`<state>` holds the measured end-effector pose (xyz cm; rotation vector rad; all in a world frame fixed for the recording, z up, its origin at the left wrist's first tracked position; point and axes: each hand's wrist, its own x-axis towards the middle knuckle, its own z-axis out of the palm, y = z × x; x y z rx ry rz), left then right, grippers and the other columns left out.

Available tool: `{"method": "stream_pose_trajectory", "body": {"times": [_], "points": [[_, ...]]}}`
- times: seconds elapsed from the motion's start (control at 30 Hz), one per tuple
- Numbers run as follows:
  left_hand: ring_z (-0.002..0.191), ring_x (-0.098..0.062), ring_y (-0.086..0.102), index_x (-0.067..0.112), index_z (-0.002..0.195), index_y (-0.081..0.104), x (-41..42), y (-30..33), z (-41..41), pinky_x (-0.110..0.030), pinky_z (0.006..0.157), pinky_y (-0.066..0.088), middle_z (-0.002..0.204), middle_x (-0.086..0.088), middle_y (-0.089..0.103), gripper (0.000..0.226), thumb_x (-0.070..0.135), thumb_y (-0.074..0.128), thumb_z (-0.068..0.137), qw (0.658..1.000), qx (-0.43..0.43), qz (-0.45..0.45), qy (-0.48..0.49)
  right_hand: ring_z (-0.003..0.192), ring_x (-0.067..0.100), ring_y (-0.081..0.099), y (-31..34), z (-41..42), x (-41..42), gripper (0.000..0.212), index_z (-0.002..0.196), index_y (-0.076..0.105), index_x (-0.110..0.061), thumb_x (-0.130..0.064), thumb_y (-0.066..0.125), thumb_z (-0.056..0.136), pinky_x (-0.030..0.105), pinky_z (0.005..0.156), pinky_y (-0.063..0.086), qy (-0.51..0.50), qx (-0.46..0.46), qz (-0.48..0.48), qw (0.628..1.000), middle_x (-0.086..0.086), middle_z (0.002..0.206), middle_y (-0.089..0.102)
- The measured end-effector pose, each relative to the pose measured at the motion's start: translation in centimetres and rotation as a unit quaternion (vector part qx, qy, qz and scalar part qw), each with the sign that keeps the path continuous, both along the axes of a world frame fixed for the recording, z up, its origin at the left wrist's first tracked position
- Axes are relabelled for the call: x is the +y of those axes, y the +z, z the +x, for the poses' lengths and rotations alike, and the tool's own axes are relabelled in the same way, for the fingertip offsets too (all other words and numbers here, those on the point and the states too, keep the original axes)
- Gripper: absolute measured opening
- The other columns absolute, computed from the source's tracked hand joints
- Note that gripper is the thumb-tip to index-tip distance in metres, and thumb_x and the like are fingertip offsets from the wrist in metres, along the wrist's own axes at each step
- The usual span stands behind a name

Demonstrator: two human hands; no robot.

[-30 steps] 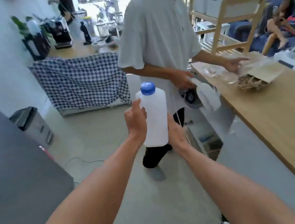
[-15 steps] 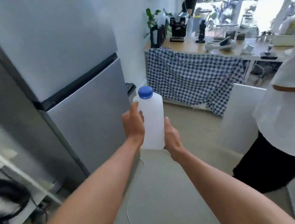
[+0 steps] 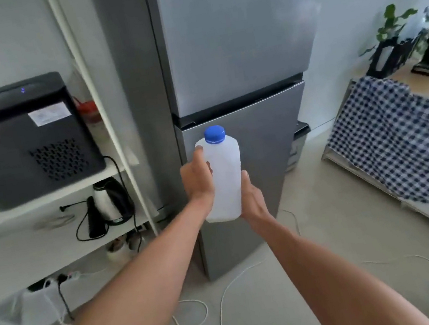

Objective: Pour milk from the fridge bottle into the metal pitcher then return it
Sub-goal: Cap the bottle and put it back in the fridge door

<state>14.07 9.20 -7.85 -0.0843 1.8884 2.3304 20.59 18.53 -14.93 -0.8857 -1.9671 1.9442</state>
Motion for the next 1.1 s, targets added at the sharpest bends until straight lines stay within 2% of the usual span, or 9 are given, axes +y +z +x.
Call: {"method": "stream_pose_trajectory", "body": {"times": [0.13, 0.3, 0.47, 0.6, 0.67, 0.73, 0.87, 0.97, 1.1], "points": [[0.052, -0.017, 0.03, 0.023, 0.053, 0.03, -1.1, 0.1, -1.1, -0.033, 0.058, 0.027, 0.054, 0.003, 0.035, 0.048, 0.048, 0.057, 0.085, 0.997, 0.011, -0.016, 0.071, 0.086, 0.02, 0.071, -0.3, -2.7, -0.4, 0.048, 0.085, 0.069, -0.034, -0.066, 0.034, 0.096, 0.045, 0.084, 0.061, 0.065, -0.009, 0.007, 0.998, 0.0, 0.098, 0.074], [0.05, -0.015, 0.028, 0.027, 0.043, 0.031, -2.0, 0.0, -1.7, -0.032, 0.056, 0.024, 0.052, 0.007, 0.032, 0.052, 0.046, 0.057, 0.085, 0.991, 0.007, -0.012, 0.136, 0.08, 0.021, 0.059, 1.2, -5.3, 0.9, 0.067, 0.098, 0.062, -0.01, -0.071, 0.033, 0.092, 0.044, 0.077, 0.056, 0.118, -0.016, 0.037, 0.992, -0.001, 0.086, 0.061], [0.055, -0.018, 0.027, 0.027, 0.049, 0.027, -2.6, -0.8, -1.3, -0.034, 0.058, 0.022, 0.057, 0.002, 0.03, 0.05, 0.046, 0.057, 0.084, 0.986, 0.002, -0.023, 0.163, 0.076, 0.018, 0.045, 6.8, -10.0, 3.1, 0.049, 0.093, 0.049, -0.008, -0.054, 0.034, 0.102, 0.037, 0.071, 0.041, 0.135, 0.04, 0.18, 0.974, 0.0, 0.091, 0.05], [0.059, -0.02, 0.028, 0.025, 0.051, 0.026, -2.7, -0.3, -1.7, -0.035, 0.061, 0.024, 0.059, 0.001, 0.031, 0.05, 0.046, 0.056, 0.085, 0.984, -0.006, -0.033, 0.177, 0.091, 0.026, 0.046, 11.0, -15.3, 4.0, 0.04, 0.076, 0.044, -0.026, -0.052, 0.029, 0.102, 0.039, 0.08, 0.041, 0.157, 0.038, 0.312, 0.936, 0.006, 0.104, 0.048], [0.057, -0.019, 0.027, 0.024, 0.054, 0.027, -2.6, 0.1, -1.9, -0.034, 0.06, 0.024, 0.058, 0.002, 0.03, 0.048, 0.043, 0.057, 0.087, 0.983, -0.003, -0.028, 0.182, 0.107, 0.03, 0.051, 11.6, -17.4, 4.2, 0.054, 0.107, 0.065, -0.019, -0.053, 0.023, 0.104, 0.041, 0.093, 0.044, 0.199, -0.003, 0.322, 0.926, 0.013, 0.116, 0.054], [0.055, -0.019, 0.028, 0.023, 0.053, 0.028, -2.7, 0.2, -2.2, -0.034, 0.059, 0.024, 0.056, 0.004, 0.031, 0.05, 0.042, 0.057, 0.088, 0.982, -0.005, -0.024, 0.187, 0.13, 0.034, 0.044, 11.9, -18.1, 4.2, 0.056, 0.147, 0.048, -0.01, -0.042, 0.022, 0.109, 0.047, 0.107, 0.041, 0.227, -0.055, 0.357, 0.904, 0.018, 0.139, 0.052], [0.052, -0.017, 0.027, 0.025, 0.042, 0.031, -3.0, 0.2, -2.9, -0.033, 0.058, 0.024, 0.052, 0.008, 0.03, 0.056, 0.041, 0.057, 0.088, 0.98, -0.011, -0.022, 0.197, 0.131, 0.037, 0.035, 11.0, -19.0, 4.7, 0.057, 0.158, 0.017, -0.017, -0.012, 0.031, 0.103, 0.049, 0.099, 0.042, 0.232, -0.056, 0.451, 0.86, 0.018, 0.142, 0.048], [0.055, -0.018, 0.026, 0.025, 0.043, 0.03, -3.3, -0.2, -3.0, -0.034, 0.059, 0.023, 0.053, 0.006, 0.029, 0.052, 0.042, 0.056, 0.085, 0.977, -0.011, -0.023, 0.212, 0.132, 0.036, 0.035, 10.7, -19.2, 4.6, 0.054, 0.16, 0.015, -0.024, -0.024, 0.027, 0.107, 0.046, 0.101, 0.039, 0.238, -0.051, 0.458, 0.855, 0.016, 0.143, 0.045], [0.058, -0.019, 0.025, 0.025, 0.051, 0.026, -3.3, -0.6, -3.1, -0.035, 0.06, 0.023, 0.057, 0.002, 0.028, 0.046, 0.044, 0.056, 0.08, 0.976, -0.008, -0.029, 0.218, 0.125, 0.037, 0.05, 11.1, -18.5, 4.2, 0.071, 0.143, 0.048, -0.008, -0.061, 0.023, 0.105, 0.043, 0.095, 0.039, 0.161, -0.07, 0.355, 0.919, 0.014, 0.142, 0.042]]}}
